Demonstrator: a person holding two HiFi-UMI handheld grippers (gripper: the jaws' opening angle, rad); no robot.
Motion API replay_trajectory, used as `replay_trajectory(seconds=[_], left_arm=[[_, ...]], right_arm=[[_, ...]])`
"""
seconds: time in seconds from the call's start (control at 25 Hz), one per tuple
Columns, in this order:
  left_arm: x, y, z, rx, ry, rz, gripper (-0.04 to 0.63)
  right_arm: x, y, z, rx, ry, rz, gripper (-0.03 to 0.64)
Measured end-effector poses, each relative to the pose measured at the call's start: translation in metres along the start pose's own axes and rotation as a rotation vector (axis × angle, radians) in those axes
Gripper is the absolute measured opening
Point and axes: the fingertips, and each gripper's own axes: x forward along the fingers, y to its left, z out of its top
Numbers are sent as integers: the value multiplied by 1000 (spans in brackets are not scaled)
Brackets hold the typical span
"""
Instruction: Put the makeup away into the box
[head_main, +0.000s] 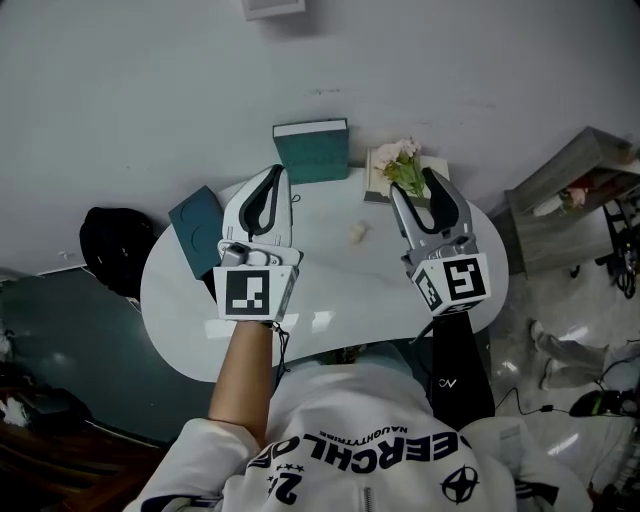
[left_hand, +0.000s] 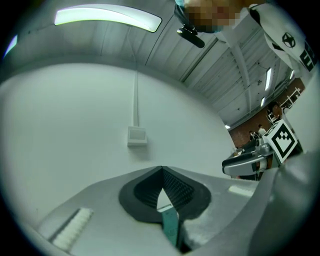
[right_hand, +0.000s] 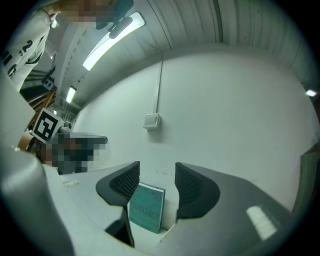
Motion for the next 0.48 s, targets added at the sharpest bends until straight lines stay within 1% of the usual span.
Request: replay_trajectory(seconds=[0.12,0.2,0.28,0.4,0.48], left_arm=[[0,-1,-14,12,40,39,8],[0,-3,-13,15,37,58,8],[1,-6,-10,27,33,62,8],[3,-8,-10,38,46,64,8],[4,-9,-10,39,49,68,8]], right_arm=[[1,-6,-6,9,-10,17,252],[2,-9,-7,12,-21,32,252],[4,-11,-8,19,-20,37,252],[8,-11,-18,14,7,47,252],[13,-10,-32,6,42,62,252]])
